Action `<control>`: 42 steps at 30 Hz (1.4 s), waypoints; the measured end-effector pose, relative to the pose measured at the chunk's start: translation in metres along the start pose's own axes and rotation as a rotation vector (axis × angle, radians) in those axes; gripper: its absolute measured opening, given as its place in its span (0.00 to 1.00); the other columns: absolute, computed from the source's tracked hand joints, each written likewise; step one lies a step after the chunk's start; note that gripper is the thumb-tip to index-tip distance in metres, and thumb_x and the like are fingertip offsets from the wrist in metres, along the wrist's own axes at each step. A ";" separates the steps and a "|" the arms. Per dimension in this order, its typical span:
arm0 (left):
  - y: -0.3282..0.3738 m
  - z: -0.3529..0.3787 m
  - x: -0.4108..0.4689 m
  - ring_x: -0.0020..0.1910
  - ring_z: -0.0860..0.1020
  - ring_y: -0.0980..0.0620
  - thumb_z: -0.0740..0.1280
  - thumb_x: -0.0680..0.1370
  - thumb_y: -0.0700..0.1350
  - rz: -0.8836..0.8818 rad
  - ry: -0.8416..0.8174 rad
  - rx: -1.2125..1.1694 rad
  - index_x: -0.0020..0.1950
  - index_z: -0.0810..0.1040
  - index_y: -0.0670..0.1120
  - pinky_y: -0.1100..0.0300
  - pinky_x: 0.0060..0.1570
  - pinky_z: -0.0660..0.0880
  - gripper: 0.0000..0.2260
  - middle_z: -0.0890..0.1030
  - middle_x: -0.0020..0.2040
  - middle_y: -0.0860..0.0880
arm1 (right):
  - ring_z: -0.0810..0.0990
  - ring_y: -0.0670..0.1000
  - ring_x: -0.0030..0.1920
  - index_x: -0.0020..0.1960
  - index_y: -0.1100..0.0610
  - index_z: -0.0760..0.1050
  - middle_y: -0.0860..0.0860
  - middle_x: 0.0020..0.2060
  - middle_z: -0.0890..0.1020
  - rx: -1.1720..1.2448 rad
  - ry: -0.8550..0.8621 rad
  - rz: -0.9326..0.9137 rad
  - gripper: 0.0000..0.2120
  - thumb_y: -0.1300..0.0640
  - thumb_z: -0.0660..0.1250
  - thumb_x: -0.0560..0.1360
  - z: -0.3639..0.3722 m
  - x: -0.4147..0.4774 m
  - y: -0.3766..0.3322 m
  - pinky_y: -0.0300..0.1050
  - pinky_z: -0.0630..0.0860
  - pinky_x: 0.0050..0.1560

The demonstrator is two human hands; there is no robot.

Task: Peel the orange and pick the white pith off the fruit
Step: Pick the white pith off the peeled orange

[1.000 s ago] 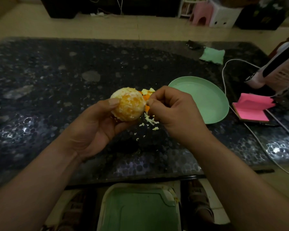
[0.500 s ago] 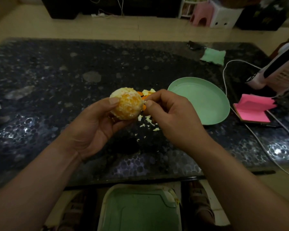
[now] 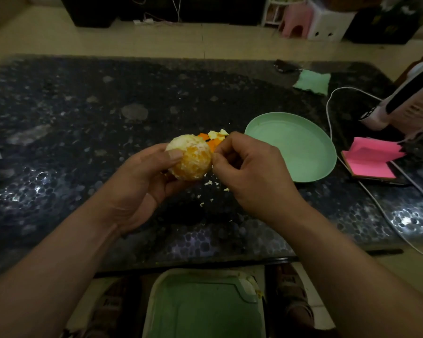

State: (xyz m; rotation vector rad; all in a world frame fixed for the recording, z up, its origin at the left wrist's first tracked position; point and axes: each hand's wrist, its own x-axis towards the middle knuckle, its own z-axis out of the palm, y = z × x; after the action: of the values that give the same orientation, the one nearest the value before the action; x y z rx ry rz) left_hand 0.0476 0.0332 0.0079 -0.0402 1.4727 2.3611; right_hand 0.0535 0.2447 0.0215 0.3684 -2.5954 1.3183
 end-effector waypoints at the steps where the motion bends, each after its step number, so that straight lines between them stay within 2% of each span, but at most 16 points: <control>1: 0.000 0.000 -0.001 0.62 0.84 0.44 0.81 0.69 0.48 -0.003 -0.008 -0.011 0.71 0.78 0.38 0.55 0.53 0.83 0.32 0.82 0.67 0.37 | 0.78 0.47 0.33 0.43 0.52 0.79 0.44 0.31 0.79 -0.001 0.013 -0.005 0.07 0.56 0.72 0.79 0.001 0.000 0.000 0.45 0.76 0.35; 4: 0.000 0.002 -0.002 0.64 0.83 0.43 0.84 0.65 0.51 -0.021 -0.024 -0.097 0.71 0.78 0.38 0.53 0.55 0.83 0.39 0.81 0.69 0.37 | 0.76 0.45 0.32 0.42 0.52 0.78 0.43 0.30 0.78 0.035 0.031 0.010 0.07 0.57 0.72 0.78 0.002 0.001 -0.001 0.41 0.74 0.34; 6: 0.002 0.004 -0.002 0.64 0.83 0.43 0.81 0.69 0.51 -0.035 -0.042 -0.165 0.71 0.78 0.39 0.53 0.55 0.83 0.34 0.81 0.69 0.37 | 0.75 0.44 0.31 0.41 0.52 0.78 0.43 0.30 0.77 0.061 0.033 0.020 0.07 0.57 0.72 0.78 0.000 0.002 -0.001 0.36 0.71 0.34; 10: 0.004 0.004 -0.006 0.68 0.81 0.40 0.63 0.80 0.50 -0.031 -0.074 -0.185 0.74 0.76 0.41 0.52 0.57 0.83 0.24 0.80 0.71 0.38 | 0.74 0.42 0.29 0.42 0.53 0.78 0.40 0.28 0.77 0.127 0.023 0.057 0.07 0.58 0.72 0.79 -0.002 0.002 0.001 0.31 0.68 0.32; 12: 0.005 0.004 -0.008 0.69 0.80 0.38 0.61 0.81 0.50 -0.038 -0.069 -0.196 0.74 0.76 0.42 0.52 0.56 0.84 0.24 0.80 0.71 0.38 | 0.74 0.42 0.30 0.42 0.54 0.78 0.40 0.28 0.77 0.115 0.019 0.067 0.07 0.58 0.72 0.79 -0.001 0.003 0.001 0.31 0.68 0.32; 15: 0.008 0.006 -0.009 0.62 0.84 0.38 0.61 0.81 0.52 -0.050 -0.059 -0.208 0.71 0.79 0.42 0.55 0.50 0.84 0.23 0.81 0.69 0.36 | 0.75 0.43 0.30 0.41 0.52 0.78 0.42 0.29 0.77 0.073 0.027 0.065 0.08 0.58 0.72 0.79 0.002 0.004 0.002 0.31 0.67 0.33; 18: 0.009 0.007 -0.010 0.57 0.86 0.37 0.61 0.80 0.52 -0.063 -0.059 -0.221 0.69 0.82 0.42 0.55 0.48 0.85 0.23 0.83 0.65 0.35 | 0.77 0.43 0.33 0.43 0.51 0.78 0.43 0.31 0.79 0.000 0.027 0.080 0.08 0.55 0.70 0.81 0.004 0.007 0.007 0.34 0.69 0.34; 21: 0.008 0.005 -0.009 0.56 0.86 0.37 0.62 0.81 0.53 -0.087 -0.042 -0.219 0.73 0.77 0.40 0.56 0.48 0.86 0.25 0.82 0.65 0.34 | 0.79 0.42 0.39 0.53 0.50 0.80 0.42 0.38 0.81 -0.126 -0.051 0.115 0.03 0.55 0.67 0.83 0.008 0.008 0.013 0.39 0.74 0.40; 23: 0.005 0.004 -0.007 0.57 0.85 0.37 0.63 0.81 0.53 -0.111 -0.023 -0.220 0.74 0.76 0.40 0.56 0.49 0.86 0.26 0.81 0.66 0.34 | 0.79 0.46 0.39 0.57 0.50 0.78 0.44 0.40 0.81 -0.208 -0.120 0.136 0.06 0.56 0.64 0.83 0.011 0.009 0.018 0.46 0.75 0.40; 25: 0.001 0.004 -0.004 0.56 0.85 0.37 0.64 0.80 0.53 -0.136 0.020 -0.226 0.74 0.77 0.41 0.55 0.49 0.86 0.26 0.81 0.67 0.34 | 0.79 0.50 0.38 0.52 0.51 0.77 0.47 0.38 0.80 -0.313 -0.174 0.187 0.07 0.52 0.62 0.85 0.013 0.011 0.022 0.48 0.74 0.37; 27: -0.003 0.004 -0.002 0.56 0.85 0.37 0.66 0.79 0.53 -0.152 0.063 -0.232 0.73 0.78 0.41 0.55 0.49 0.86 0.25 0.81 0.67 0.34 | 0.78 0.53 0.39 0.46 0.53 0.76 0.49 0.37 0.79 -0.452 -0.218 0.212 0.13 0.48 0.61 0.85 0.015 0.013 0.026 0.50 0.73 0.37; 28: -0.004 0.004 -0.002 0.56 0.85 0.37 0.66 0.79 0.53 -0.162 0.079 -0.233 0.73 0.78 0.41 0.55 0.48 0.86 0.26 0.81 0.67 0.34 | 0.79 0.54 0.40 0.47 0.52 0.76 0.49 0.38 0.80 -0.482 -0.226 0.214 0.11 0.49 0.61 0.84 0.016 0.013 0.028 0.50 0.74 0.38; 30: -0.006 0.002 0.000 0.57 0.85 0.36 0.68 0.78 0.52 -0.175 0.113 -0.233 0.72 0.78 0.41 0.54 0.48 0.86 0.25 0.81 0.67 0.34 | 0.79 0.53 0.42 0.53 0.50 0.76 0.49 0.41 0.81 -0.458 -0.210 0.230 0.04 0.54 0.63 0.82 0.014 0.013 0.028 0.51 0.75 0.40; 34: -0.010 -0.004 0.003 0.65 0.82 0.37 0.73 0.76 0.49 -0.139 0.133 -0.211 0.72 0.79 0.41 0.49 0.55 0.84 0.25 0.81 0.68 0.37 | 0.80 0.51 0.44 0.53 0.49 0.78 0.46 0.43 0.82 -0.444 -0.167 0.211 0.04 0.52 0.64 0.81 0.012 0.013 0.026 0.48 0.74 0.41; 38: -0.013 0.000 0.006 0.67 0.82 0.41 0.72 0.77 0.45 -0.099 0.107 -0.139 0.70 0.79 0.39 0.51 0.58 0.83 0.22 0.83 0.67 0.39 | 0.80 0.45 0.42 0.52 0.49 0.78 0.43 0.42 0.83 -0.204 -0.091 0.163 0.02 0.55 0.67 0.81 0.007 0.012 0.020 0.51 0.80 0.45; 42: -0.013 0.002 0.007 0.61 0.84 0.45 0.72 0.75 0.45 -0.059 0.088 -0.057 0.71 0.79 0.41 0.54 0.55 0.83 0.23 0.84 0.66 0.40 | 0.80 0.43 0.41 0.52 0.48 0.81 0.42 0.38 0.82 -0.058 -0.050 0.108 0.03 0.54 0.70 0.82 -0.001 0.009 0.009 0.36 0.74 0.38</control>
State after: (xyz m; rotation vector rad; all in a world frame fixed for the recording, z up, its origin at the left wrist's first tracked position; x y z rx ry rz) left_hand 0.0455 0.0414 -0.0038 -0.2021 1.4225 2.3808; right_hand 0.0426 0.2494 0.0174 0.2574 -2.7234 1.2792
